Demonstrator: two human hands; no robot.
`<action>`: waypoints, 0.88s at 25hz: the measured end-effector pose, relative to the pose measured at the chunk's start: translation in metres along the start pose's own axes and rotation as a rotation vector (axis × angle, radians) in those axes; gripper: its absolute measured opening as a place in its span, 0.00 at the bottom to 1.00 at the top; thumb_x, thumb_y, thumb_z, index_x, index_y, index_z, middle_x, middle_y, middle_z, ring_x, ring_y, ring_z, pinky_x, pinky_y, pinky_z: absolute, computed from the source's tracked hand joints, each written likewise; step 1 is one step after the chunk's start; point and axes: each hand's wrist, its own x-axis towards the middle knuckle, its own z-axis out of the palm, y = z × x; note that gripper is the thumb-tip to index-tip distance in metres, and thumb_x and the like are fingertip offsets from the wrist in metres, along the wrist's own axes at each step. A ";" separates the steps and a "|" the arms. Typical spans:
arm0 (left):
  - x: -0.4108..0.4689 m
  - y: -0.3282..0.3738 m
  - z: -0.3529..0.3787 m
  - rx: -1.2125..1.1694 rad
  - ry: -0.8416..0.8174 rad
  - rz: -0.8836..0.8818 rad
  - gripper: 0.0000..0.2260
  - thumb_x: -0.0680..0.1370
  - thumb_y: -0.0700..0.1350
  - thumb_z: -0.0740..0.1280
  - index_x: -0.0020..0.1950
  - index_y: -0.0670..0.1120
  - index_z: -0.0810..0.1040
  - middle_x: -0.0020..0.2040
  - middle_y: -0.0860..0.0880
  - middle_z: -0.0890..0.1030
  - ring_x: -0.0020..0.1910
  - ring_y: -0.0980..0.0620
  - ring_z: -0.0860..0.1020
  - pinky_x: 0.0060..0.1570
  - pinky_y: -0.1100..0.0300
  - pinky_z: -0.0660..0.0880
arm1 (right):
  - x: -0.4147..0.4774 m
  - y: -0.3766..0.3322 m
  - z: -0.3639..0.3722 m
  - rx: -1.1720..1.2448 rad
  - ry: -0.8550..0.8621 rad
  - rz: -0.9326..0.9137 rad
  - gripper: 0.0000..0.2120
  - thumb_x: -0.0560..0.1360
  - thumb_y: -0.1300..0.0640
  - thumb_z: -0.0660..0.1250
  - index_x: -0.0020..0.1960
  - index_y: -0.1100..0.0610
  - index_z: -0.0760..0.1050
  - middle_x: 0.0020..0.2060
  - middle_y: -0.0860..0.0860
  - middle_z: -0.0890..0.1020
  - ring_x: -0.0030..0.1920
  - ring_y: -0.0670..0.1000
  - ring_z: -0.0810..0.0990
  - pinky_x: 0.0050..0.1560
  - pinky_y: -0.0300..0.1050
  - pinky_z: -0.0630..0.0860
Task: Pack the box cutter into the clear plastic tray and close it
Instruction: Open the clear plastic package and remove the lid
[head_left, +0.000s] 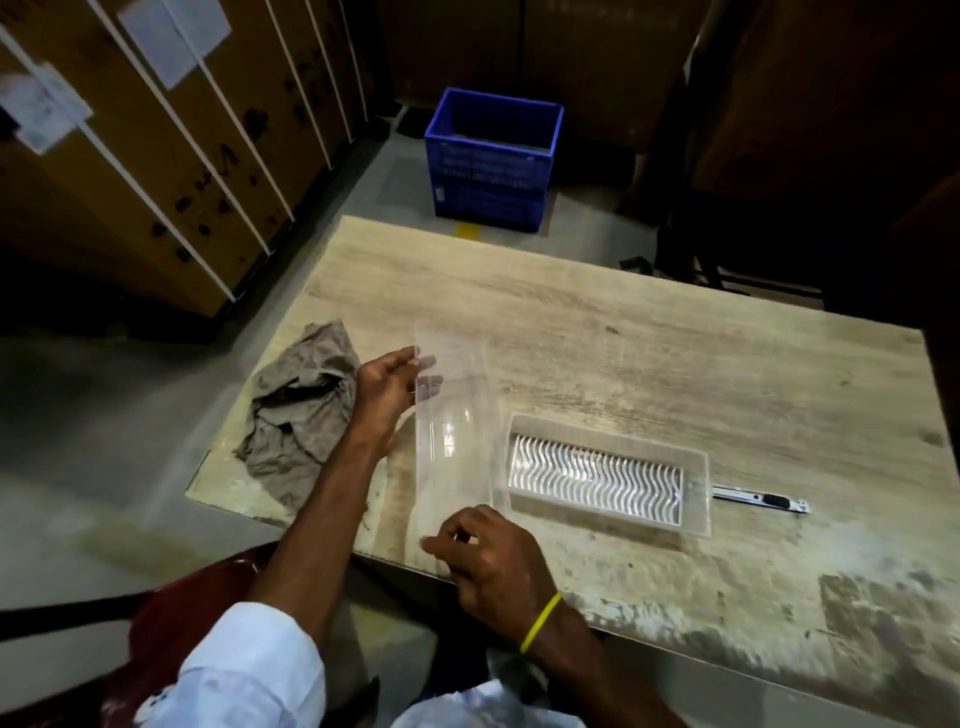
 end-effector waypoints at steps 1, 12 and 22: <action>0.002 -0.007 -0.008 0.021 0.011 0.000 0.15 0.80 0.33 0.64 0.67 0.32 0.74 0.56 0.34 0.82 0.36 0.48 0.86 0.40 0.58 0.84 | 0.006 -0.002 0.013 -0.039 -0.045 -0.014 0.21 0.62 0.64 0.70 0.52 0.49 0.84 0.42 0.48 0.82 0.39 0.52 0.78 0.31 0.41 0.70; 0.017 -0.081 -0.051 0.520 0.188 0.097 0.16 0.72 0.34 0.75 0.59 0.38 0.83 0.42 0.46 0.82 0.38 0.51 0.78 0.43 0.59 0.78 | 0.041 0.009 0.112 -0.256 -0.370 0.078 0.12 0.60 0.57 0.78 0.42 0.51 0.83 0.36 0.50 0.81 0.35 0.54 0.80 0.22 0.39 0.66; 0.020 -0.092 -0.043 0.812 0.220 0.247 0.06 0.68 0.38 0.77 0.41 0.39 0.82 0.38 0.41 0.81 0.39 0.42 0.79 0.43 0.54 0.75 | 0.043 0.018 0.115 -0.124 -0.472 0.236 0.13 0.64 0.59 0.70 0.48 0.50 0.81 0.42 0.52 0.80 0.46 0.58 0.80 0.32 0.46 0.78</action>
